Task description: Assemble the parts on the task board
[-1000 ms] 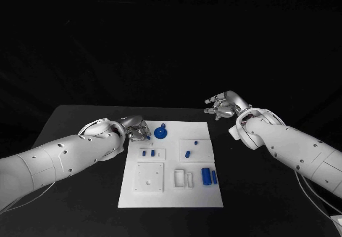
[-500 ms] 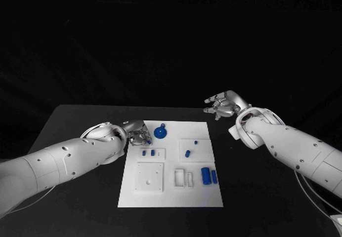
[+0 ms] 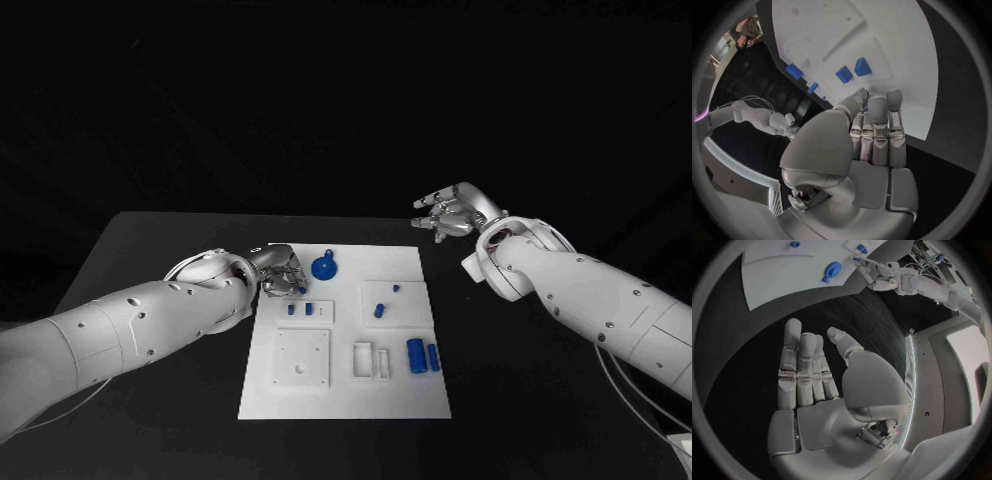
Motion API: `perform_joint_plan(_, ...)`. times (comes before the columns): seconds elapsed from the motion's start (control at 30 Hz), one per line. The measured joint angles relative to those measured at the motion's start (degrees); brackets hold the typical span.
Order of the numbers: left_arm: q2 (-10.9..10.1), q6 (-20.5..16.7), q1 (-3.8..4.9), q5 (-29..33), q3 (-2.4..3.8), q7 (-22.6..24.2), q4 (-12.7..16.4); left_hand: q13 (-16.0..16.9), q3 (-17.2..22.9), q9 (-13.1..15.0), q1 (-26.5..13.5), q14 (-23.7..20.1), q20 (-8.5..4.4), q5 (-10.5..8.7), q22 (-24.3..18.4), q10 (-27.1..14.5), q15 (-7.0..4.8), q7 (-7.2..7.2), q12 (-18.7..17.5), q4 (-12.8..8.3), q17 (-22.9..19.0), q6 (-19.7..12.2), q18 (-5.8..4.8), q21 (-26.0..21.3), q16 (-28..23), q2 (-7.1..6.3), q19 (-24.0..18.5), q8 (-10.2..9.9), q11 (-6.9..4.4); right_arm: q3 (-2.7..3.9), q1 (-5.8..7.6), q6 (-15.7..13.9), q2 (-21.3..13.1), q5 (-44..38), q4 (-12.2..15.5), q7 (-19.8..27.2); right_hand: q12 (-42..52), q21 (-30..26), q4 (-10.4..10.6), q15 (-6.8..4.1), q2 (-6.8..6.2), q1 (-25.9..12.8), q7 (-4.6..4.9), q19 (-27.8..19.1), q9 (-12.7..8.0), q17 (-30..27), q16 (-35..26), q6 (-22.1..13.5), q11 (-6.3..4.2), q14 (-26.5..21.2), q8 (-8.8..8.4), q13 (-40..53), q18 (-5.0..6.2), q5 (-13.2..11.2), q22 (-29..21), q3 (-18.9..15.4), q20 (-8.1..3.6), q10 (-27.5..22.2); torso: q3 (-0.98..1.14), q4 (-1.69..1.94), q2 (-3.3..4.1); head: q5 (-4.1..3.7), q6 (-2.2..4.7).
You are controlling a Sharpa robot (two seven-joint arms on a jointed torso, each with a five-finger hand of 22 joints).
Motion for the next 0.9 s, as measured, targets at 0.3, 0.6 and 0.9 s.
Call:
perform_joint_plan(0.3, 0.44, 0.07, 0.0, -0.11, 0.01, 0.07, -0.61, 0.04, 0.0, 0.11, 0.07, 0.0, 0.0, -0.13, 0.0, 0.01, 0.0, 0.0, 0.06, 0.0, -0.01, 0.0, 0.0, 0.0, -0.01, -0.07, 0.0, 0.0, 0.0, 0.0, 0.0, 0.0, 0.01, 0.0, 0.01, 0.01, 0.0, 0.0, 0.0, 0.0, 0.0, 0.0, 0.0, 0.0, 0.0, 0.0, 0.0, 0.0, 0.0, 0.0, 0.0, 0.0, 0.0, 0.0, 0.0, 0.0, 0.0, 0.0, 0.03, -0.03, 0.0, -0.04, 0.09)
perform_joint_plan(0.6, 1.19, 0.05, 0.04, -0.45, 0.05, -0.04, -1.25, 0.04, -0.07, 0.04, 0.07, 0.0, 0.0, -0.2, 0.0, 0.01, 0.0, -0.01, 0.06, -0.07, -0.01, 0.0, -0.01, 0.0, -0.01, -0.08, 0.0, 0.0, 0.0, 0.0, 0.0, 0.0, 0.01, 0.0, 0.03, 0.01, 0.23, 0.35, 0.0, 0.0, -0.11, -0.11, 0.0, 0.0, 0.0, -0.03, 0.0, 0.0, 0.0, 0.0, 0.0, -0.03, 0.0, 0.22, -0.38, 0.0, 0.0, 0.0, 0.03, -0.04, 0.02, -0.16, 0.19)
perform_joint_plan(0.9, 1.58, 0.0, 0.07, -0.76, 0.07, -0.22, -1.5, 0.04, -0.07, -0.02, 0.14, 0.0, 0.0, -0.2, 0.0, 0.0, 0.0, -0.01, 0.06, -0.07, -0.01, -0.01, -0.01, 0.0, -0.01, -0.15, 0.0, 0.0, 0.0, 0.0, 0.0, 0.0, 0.0, 0.0, 0.03, 0.01, 0.23, 0.56, 0.0, 0.0, -0.23, -0.23, 0.0, 0.0, 0.0, -0.12, 0.0, 0.0, 0.0, 0.0, 0.0, -0.07, 0.0, 0.22, -0.61, 0.0, 0.0, 0.0, 0.03, -0.04, 0.03, -0.28, 0.2)
